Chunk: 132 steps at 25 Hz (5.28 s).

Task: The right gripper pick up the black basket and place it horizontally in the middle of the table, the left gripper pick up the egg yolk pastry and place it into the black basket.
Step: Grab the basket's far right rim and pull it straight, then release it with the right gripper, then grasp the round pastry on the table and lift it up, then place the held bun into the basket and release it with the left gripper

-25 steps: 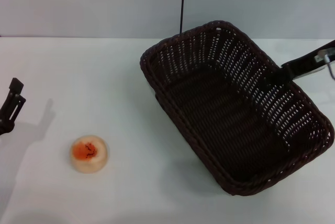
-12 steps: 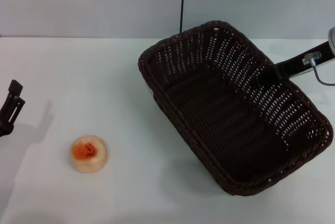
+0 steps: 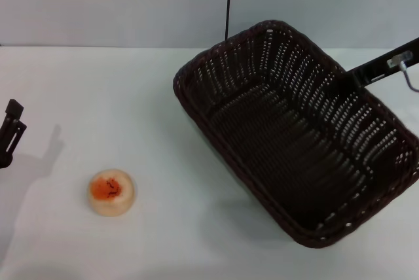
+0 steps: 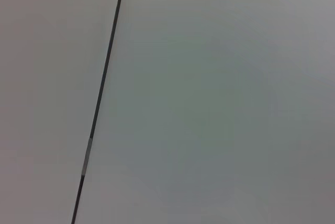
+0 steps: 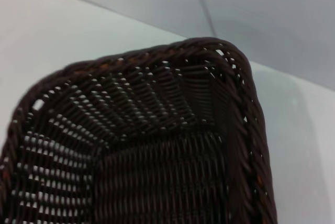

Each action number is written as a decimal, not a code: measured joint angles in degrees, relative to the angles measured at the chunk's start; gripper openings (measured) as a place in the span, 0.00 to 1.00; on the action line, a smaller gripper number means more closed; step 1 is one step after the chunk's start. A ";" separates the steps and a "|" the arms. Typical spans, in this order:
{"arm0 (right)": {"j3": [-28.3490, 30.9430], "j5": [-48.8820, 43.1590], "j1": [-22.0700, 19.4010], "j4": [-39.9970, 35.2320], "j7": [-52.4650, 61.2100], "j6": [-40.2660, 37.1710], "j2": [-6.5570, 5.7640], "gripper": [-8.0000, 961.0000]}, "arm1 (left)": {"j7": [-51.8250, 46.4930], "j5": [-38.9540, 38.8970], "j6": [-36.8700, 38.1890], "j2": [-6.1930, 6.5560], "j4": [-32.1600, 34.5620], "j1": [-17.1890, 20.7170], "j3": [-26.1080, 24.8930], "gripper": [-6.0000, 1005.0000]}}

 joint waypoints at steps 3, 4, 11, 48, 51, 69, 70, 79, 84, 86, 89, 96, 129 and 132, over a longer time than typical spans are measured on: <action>0.00 0.00 0.34 -2.34 -2.79 -2.29 -0.09 0.19 | 0.00 -0.02 0.08 0.09 0.10 0.14 -0.06 0.82; 0.00 0.00 0.71 -3.28 -4.32 -3.46 -0.21 0.19 | 0.00 -0.02 0.08 0.09 0.10 0.14 -0.06 0.82; -2.12 -0.96 4.49 -4.81 -11.98 -8.57 -2.68 0.19 | 0.00 0.09 0.12 0.12 0.19 0.83 0.21 0.82; -17.50 8.26 6.79 2.41 -39.28 11.51 2.78 0.26 | 0.00 0.42 3.27 0.06 -0.43 2.54 5.25 0.82; -18.21 8.29 6.76 2.37 -39.39 11.82 2.78 0.27 | 0.00 0.42 3.28 0.08 -0.44 2.63 5.31 0.82; -21.12 36.31 -17.51 -24.87 -38.67 12.25 2.77 0.77 | -14.33 0.55 12.22 0.58 17.32 -0.79 21.53 0.82; -20.14 46.35 -24.26 -27.69 -40.26 12.69 2.76 0.77 | -17.10 0.53 12.67 0.58 20.65 -1.27 24.24 0.82; -19.22 87.64 -45.05 -14.60 -61.68 8.46 3.05 0.78 | -20.29 0.53 11.38 0.52 28.31 -1.92 36.14 0.82; -14.39 101.37 -46.71 3.97 -70.65 -3.88 2.86 0.78 | -20.82 0.51 7.93 0.27 28.14 -2.60 40.78 0.82; -11.63 103.44 -45.92 10.53 -71.92 -7.76 2.76 0.78 | -20.28 0.42 6.24 0.07 27.12 -2.88 41.37 0.82; -6.67 104.66 -44.17 20.25 -74.43 -12.24 2.65 0.78 | -18.35 0.19 3.77 -0.07 24.98 -3.30 41.32 0.82; -0.17 104.84 -42.74 30.90 -77.60 -15.37 2.58 0.78 | -16.27 0.37 0.00 -0.09 22.16 -4.80 42.89 0.82; 10.33 105.08 -40.34 46.12 -83.62 -15.50 2.78 0.78 | -13.64 -0.24 11.68 0.51 24.46 -3.09 22.08 0.22; 10.35 105.08 -39.91 46.15 -83.45 -15.55 2.80 0.78 | -14.03 -0.61 22.15 0.14 21.86 -6.76 16.07 0.17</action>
